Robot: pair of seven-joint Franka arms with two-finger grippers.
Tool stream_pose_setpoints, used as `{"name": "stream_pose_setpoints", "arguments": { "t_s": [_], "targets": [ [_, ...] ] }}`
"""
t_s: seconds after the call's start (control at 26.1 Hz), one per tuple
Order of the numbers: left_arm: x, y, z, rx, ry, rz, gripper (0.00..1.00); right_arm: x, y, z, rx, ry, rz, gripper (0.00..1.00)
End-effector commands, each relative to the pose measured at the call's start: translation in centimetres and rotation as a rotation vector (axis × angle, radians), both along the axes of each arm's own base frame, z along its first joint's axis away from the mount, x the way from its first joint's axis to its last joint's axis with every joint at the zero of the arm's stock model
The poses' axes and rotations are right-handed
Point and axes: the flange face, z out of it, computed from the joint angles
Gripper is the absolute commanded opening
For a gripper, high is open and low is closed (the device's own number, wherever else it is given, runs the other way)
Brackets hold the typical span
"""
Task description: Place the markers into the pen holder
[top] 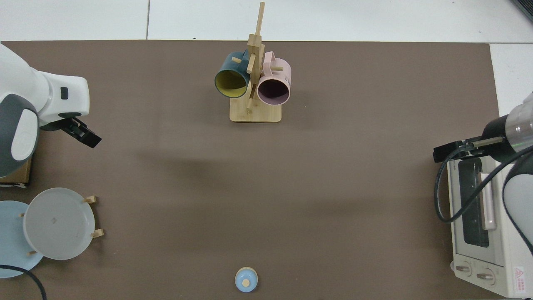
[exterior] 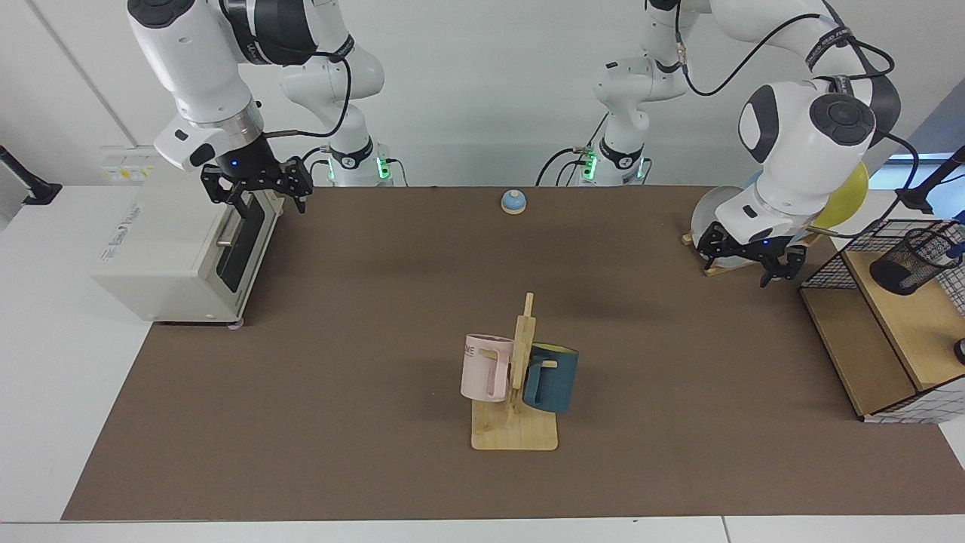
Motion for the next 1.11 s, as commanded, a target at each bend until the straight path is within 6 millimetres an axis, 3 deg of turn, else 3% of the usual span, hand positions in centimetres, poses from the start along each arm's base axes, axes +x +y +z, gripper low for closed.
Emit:
{"name": "stream_pose_setpoints", "arguments": {
  "t_s": [0.0,0.27,0.38,0.46,0.69,1.07],
  "targets": [
    [-1.7,-0.2,2.3,-0.041,0.011,0.14,1.0,-0.9,-0.4,-0.2,0.016,0.01,0.017,1.0],
    [-4.7,-2.0,7.0,-0.033,-0.016,0.231,1.0,-0.9,-0.9,-0.2,0.017,0.013,0.008,1.0],
    [-5.4,-1.7,8.2,-0.028,-0.035,0.24,1.0,-0.8,-1.4,-0.1,0.017,0.001,-0.003,1.0],
    [-5.9,-0.3,8.9,-0.03,-0.045,0.26,1.0,-0.6,-2.0,-0.1,0.022,-0.006,-0.016,1.0],
    [-5.8,0.8,8.8,-0.045,-0.044,0.279,1.0,-0.7,-1.6,0.0,0.022,-0.007,-0.008,1.0],
    [-5.8,0.8,7.9,-0.089,-0.036,0.265,1.0,-0.7,-1.7,0.0,0.022,-0.006,-0.01,1.0]
  ]
}}
